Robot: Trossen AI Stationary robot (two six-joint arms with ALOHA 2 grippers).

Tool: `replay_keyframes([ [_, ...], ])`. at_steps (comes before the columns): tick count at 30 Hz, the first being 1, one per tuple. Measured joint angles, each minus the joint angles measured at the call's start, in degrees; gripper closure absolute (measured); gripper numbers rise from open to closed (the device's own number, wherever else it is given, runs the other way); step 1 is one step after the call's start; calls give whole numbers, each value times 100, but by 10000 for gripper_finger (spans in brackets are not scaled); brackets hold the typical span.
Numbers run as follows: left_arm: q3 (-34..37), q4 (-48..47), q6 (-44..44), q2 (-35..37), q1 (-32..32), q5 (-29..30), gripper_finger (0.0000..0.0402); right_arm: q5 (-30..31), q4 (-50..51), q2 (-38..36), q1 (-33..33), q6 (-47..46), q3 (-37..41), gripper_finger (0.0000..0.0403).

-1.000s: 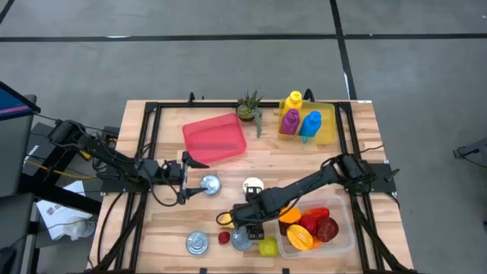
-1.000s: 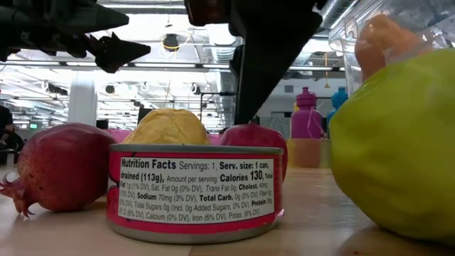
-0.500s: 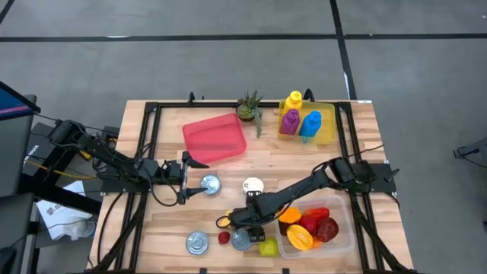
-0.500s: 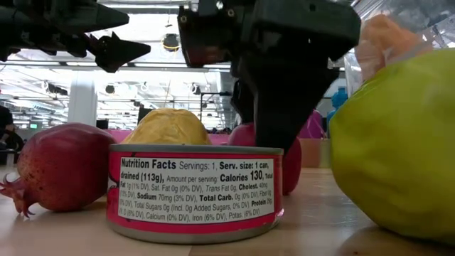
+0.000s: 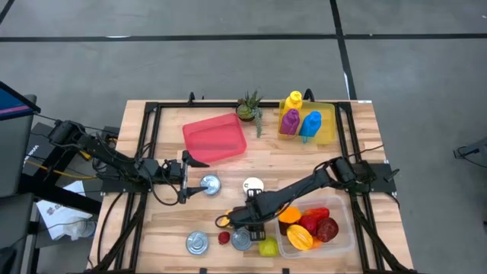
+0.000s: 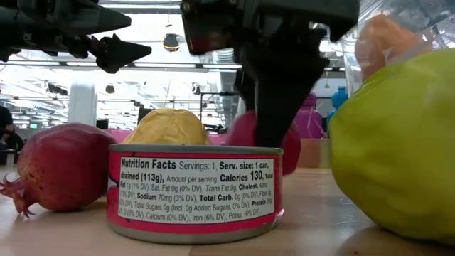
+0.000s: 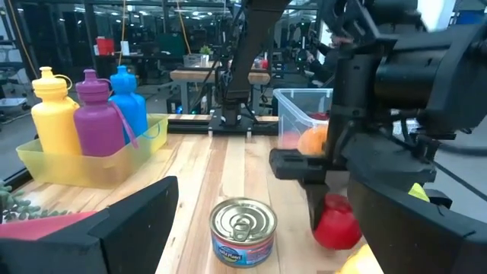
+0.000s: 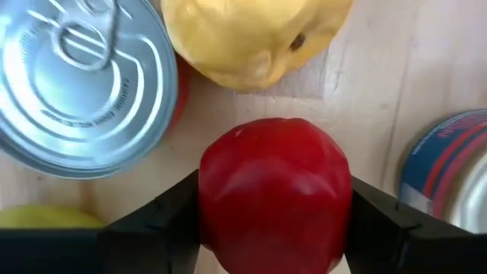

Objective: Pick & Place Food Item
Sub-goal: Put the red tomato into the transparent bin

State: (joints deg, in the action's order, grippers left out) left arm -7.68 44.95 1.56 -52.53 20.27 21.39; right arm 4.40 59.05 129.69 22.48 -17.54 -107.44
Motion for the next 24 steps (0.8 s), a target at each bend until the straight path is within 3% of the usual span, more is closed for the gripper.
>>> replay_keyframes([
  [6,1,0,0,0,0,0,25,40,323,0,29,133,-540,172],
  [14,1,0,2,0,0,0,25,775,335,0,201,730,-1470,174],
  [19,0,0,2,0,0,0,25,878,-184,-7,269,1109,-2043,174],
  [24,0,1,22,0,0,-1,25,860,-1506,-11,383,1749,-2284,174],
])
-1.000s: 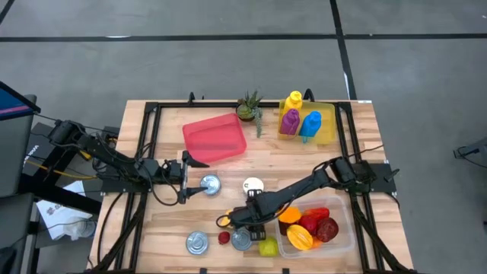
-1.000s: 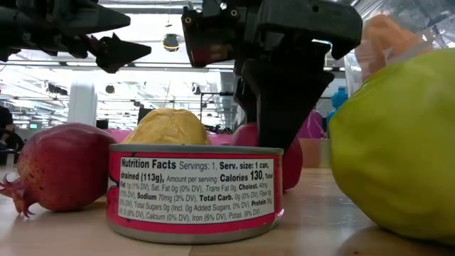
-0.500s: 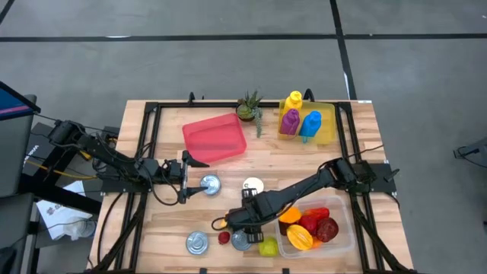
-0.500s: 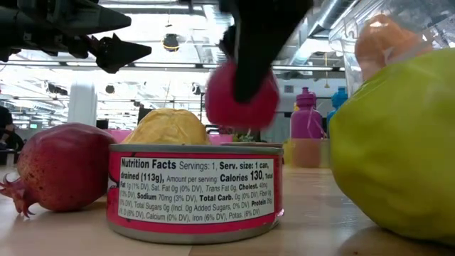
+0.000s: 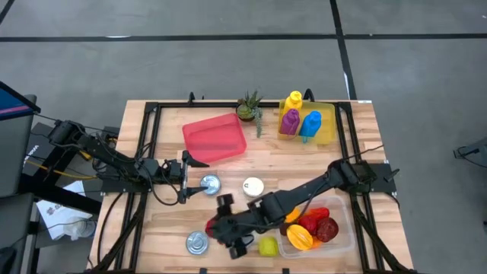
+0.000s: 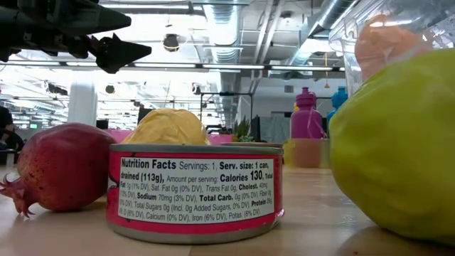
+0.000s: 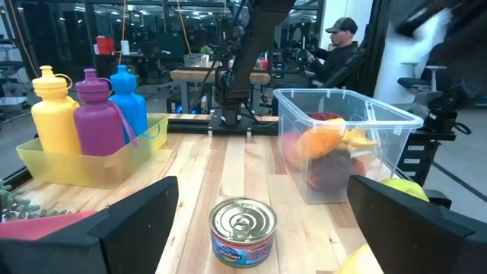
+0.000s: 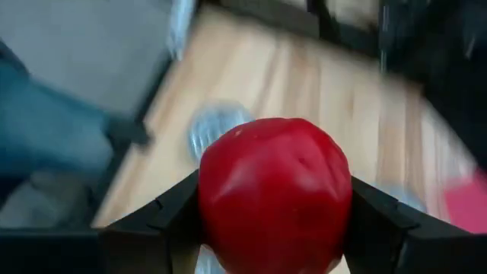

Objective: Pick & Place Food Item
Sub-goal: Put the red tomato into the transparent bin

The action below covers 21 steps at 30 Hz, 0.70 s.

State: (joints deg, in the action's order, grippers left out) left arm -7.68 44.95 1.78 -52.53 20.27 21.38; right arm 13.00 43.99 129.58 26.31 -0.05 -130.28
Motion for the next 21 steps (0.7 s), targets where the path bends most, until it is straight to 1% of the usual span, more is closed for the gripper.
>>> replay_keyframes([
  [5,1,-1,25,0,0,-1,25,-18,-1896,0,25,839,149,174],
  [8,1,-5,62,0,10,-14,25,-140,-3185,0,-14,1235,417,174],
  [12,2,-36,63,0,33,-19,25,-564,-4833,2,-95,1568,799,174],
  [16,0,-41,64,0,33,-16,25,-988,-6894,2,-229,1685,1516,174],
  [19,2,-43,63,0,33,-16,25,-1154,-8637,11,-318,1762,2150,174],
  [21,0,-59,63,0,33,-14,25,-1161,-9629,2,-359,1843,2586,174],
])
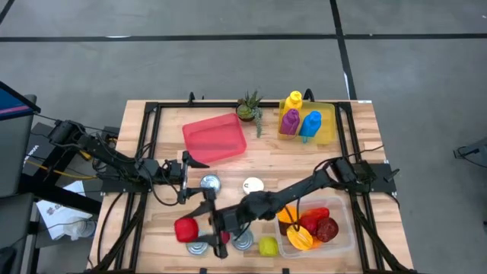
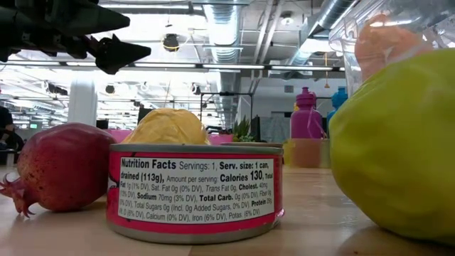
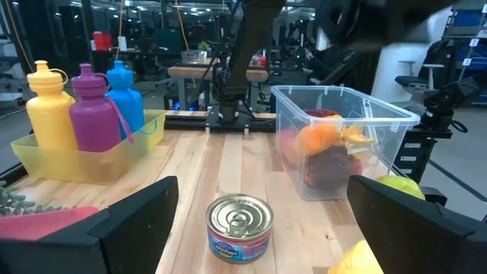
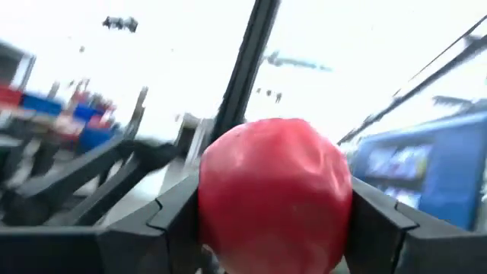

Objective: Pick & Place Food Item
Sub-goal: Put the red tomato into the transparent bin

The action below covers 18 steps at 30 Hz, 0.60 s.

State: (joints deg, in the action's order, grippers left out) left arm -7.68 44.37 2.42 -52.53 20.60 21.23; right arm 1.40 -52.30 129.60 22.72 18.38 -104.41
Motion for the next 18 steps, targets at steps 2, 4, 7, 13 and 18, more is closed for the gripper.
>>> replay_keyframes([
  [2,0,-32,2,0,0,0,25,13,-613,0,-30,77,381,174],
  [4,0,-97,0,0,0,2,25,106,-938,-67,-23,191,752,173],
  [7,1,-137,0,0,0,25,25,447,-1061,-354,3,316,1243,174],
  [13,0,-138,1,-1,0,24,25,891,-1149,-1204,83,688,2373,176],
  [18,1,-147,1,-2,0,23,25,1293,-1183,-2044,130,586,3441,175],
])
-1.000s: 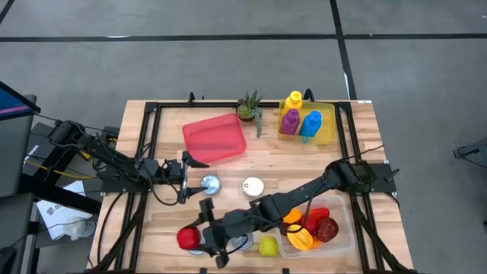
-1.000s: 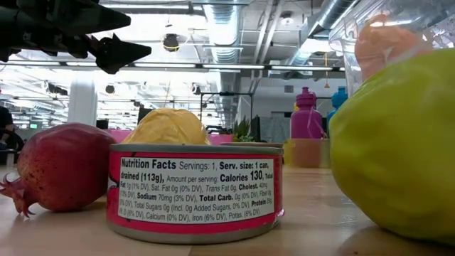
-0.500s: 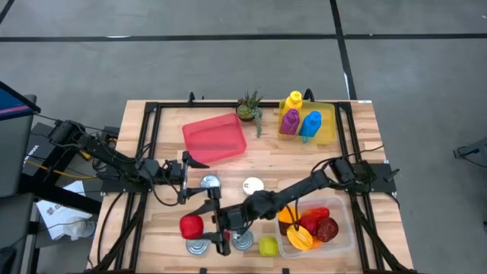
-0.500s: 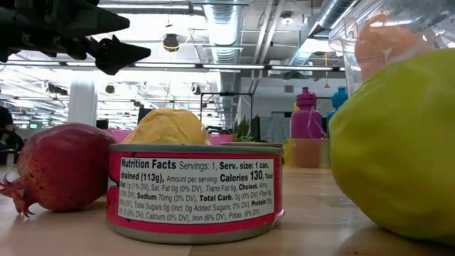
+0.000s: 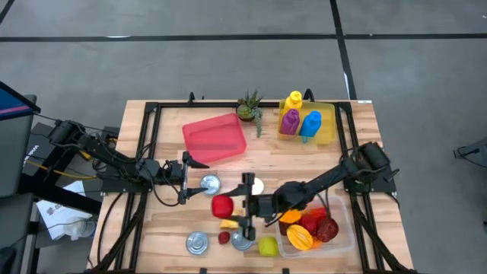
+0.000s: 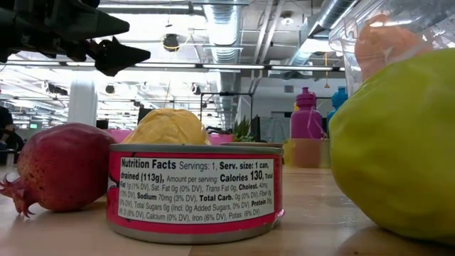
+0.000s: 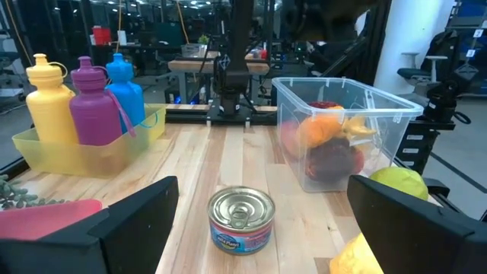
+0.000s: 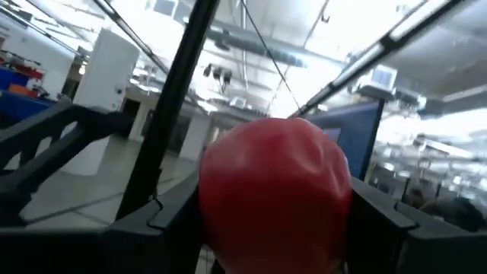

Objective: Pick & Place Food Item
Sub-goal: Put the red tomato into the transparent bin

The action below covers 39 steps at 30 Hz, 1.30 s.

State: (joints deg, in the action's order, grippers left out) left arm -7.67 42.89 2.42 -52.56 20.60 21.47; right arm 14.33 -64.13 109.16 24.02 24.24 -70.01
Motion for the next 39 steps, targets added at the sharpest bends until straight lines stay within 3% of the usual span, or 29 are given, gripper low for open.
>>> replay_keyframes([
  [8,0,-3,-1,0,0,-1,25,358,1001,-1458,39,-1008,1349,175],
  [17,1,-35,-1,0,0,-4,25,1531,4242,-2689,790,-2537,1564,175],
  [24,-1,-42,31,0,0,-6,25,2180,6373,-3371,1483,-4301,1564,175],
  [32,-1,-46,54,0,0,-10,25,2108,8497,-3833,1883,-6399,1526,175],
  [39,-1,-50,52,0,0,-10,25,1368,10009,-3643,1899,-7322,999,176],
])
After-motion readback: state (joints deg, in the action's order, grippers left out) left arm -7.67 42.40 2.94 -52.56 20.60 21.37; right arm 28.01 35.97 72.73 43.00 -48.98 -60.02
